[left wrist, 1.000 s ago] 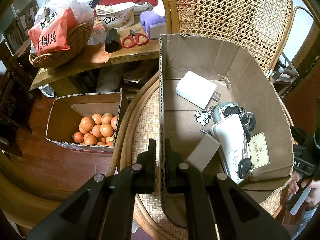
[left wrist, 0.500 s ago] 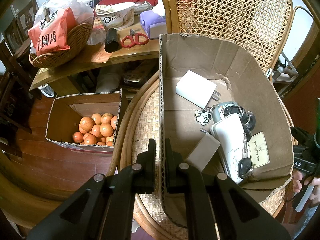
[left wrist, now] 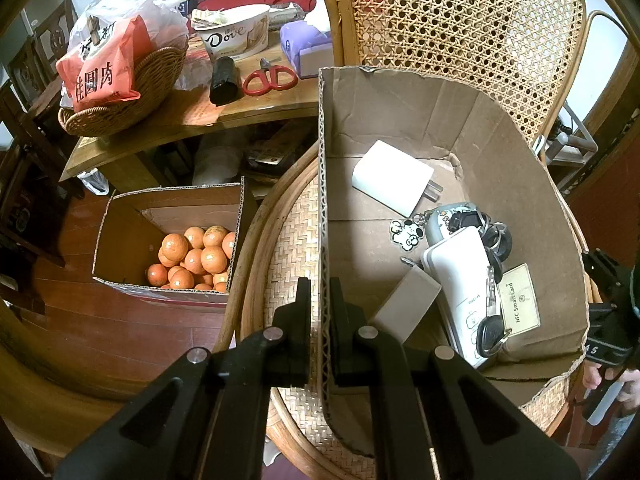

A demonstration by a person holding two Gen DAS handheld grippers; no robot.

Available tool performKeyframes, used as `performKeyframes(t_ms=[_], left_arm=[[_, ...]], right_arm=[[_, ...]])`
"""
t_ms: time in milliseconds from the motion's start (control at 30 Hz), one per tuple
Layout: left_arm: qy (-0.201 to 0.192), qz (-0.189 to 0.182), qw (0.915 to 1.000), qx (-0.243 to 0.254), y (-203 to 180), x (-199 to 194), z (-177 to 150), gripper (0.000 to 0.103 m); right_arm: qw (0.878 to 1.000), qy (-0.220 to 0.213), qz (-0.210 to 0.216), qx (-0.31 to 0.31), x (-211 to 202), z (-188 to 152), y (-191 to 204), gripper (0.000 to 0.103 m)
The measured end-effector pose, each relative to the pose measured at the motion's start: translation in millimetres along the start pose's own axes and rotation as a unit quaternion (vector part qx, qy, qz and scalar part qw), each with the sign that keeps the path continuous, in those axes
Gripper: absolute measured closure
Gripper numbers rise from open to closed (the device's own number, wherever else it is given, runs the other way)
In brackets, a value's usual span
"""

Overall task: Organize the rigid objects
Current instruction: 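Move the right gripper back over the white JSCN remote, then grasp the white JSCN remote across its width with the right gripper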

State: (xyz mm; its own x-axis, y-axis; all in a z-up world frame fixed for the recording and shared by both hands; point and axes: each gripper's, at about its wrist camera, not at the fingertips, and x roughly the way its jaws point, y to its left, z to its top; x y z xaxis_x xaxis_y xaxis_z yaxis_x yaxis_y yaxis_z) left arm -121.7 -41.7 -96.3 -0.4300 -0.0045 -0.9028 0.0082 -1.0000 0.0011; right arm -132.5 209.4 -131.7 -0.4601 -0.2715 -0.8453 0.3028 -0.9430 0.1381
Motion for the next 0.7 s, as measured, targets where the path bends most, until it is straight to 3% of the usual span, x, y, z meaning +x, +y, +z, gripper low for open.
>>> performKeyframes(t_ms=[233, 400, 500, 600, 700], left_arm=[[0.000, -0.003, 1.0000, 0.000, 0.5, 0.2, -1.3, 0.095], [-0.002, -0.002, 1.0000, 0.002, -0.4, -1.4, -1.8, 0.096], [-0.005, 0.003, 1.0000, 0.008, -3.6, -2.1, -2.0, 0.097], [-0.005, 0.002, 1.0000, 0.005, -3.4, -2.2, -1.4, 0.097], [-0.004, 0.001, 1.0000, 0.003, -3.4, -1.9, -0.4, 0.097]], right_arm=[[0.999, 0.008, -0.028, -0.013, 7.8, 3.6, 6.8, 0.018], [0.998, -0.002, -0.058, -0.003, 11.9, 6.1, 7.5, 0.025], [0.998, 0.000, -0.069, -0.004, 17.0, 7.5, 8.8, 0.034], [0.998, 0.010, -0.054, -0.001, 22.1, 7.7, 12.2, 0.056], [0.998, 0.018, -0.062, -0.003, 22.3, 10.8, 17.7, 0.059]])
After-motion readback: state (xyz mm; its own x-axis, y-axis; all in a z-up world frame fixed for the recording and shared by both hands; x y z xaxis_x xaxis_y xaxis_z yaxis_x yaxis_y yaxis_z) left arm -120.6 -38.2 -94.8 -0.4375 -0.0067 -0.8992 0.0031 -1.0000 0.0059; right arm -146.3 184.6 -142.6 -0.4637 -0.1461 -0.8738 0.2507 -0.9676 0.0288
